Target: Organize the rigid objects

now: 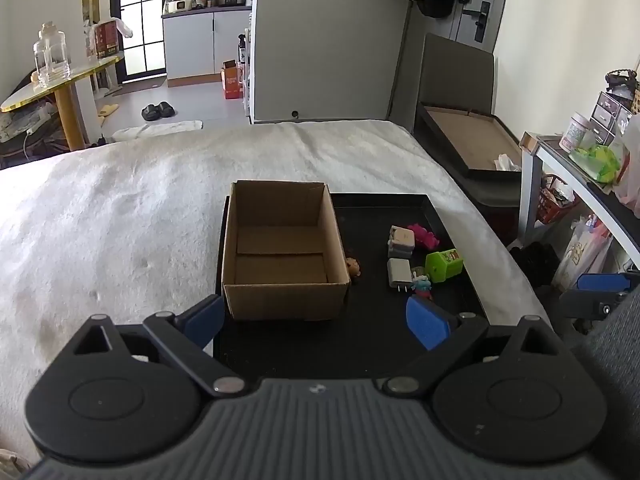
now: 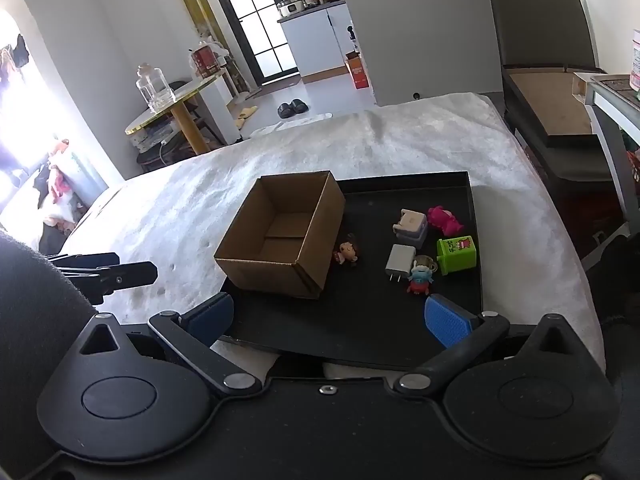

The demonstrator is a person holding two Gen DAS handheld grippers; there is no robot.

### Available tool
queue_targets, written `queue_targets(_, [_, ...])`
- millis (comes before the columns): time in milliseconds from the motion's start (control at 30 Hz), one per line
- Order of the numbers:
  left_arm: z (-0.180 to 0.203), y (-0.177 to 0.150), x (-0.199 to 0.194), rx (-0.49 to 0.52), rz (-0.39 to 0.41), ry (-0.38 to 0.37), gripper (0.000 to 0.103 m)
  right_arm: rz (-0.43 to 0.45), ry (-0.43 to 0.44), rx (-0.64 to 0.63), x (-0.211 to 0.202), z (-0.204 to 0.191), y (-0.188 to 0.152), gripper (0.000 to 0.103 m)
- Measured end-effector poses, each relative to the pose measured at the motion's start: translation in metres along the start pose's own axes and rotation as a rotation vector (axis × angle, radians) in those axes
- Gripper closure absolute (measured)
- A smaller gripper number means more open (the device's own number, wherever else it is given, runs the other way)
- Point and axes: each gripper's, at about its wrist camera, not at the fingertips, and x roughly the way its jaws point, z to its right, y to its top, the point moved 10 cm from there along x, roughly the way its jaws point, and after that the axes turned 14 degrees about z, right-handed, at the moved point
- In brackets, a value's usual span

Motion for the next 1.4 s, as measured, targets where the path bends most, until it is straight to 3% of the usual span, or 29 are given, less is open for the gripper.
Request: queue_targets(1400, [0.0040,0.0027,0.0025,0.016,0.005,-0.004,0.006,-0.003,-0.011,-0.005,0.0014,-0.0009,0.0007,0.000])
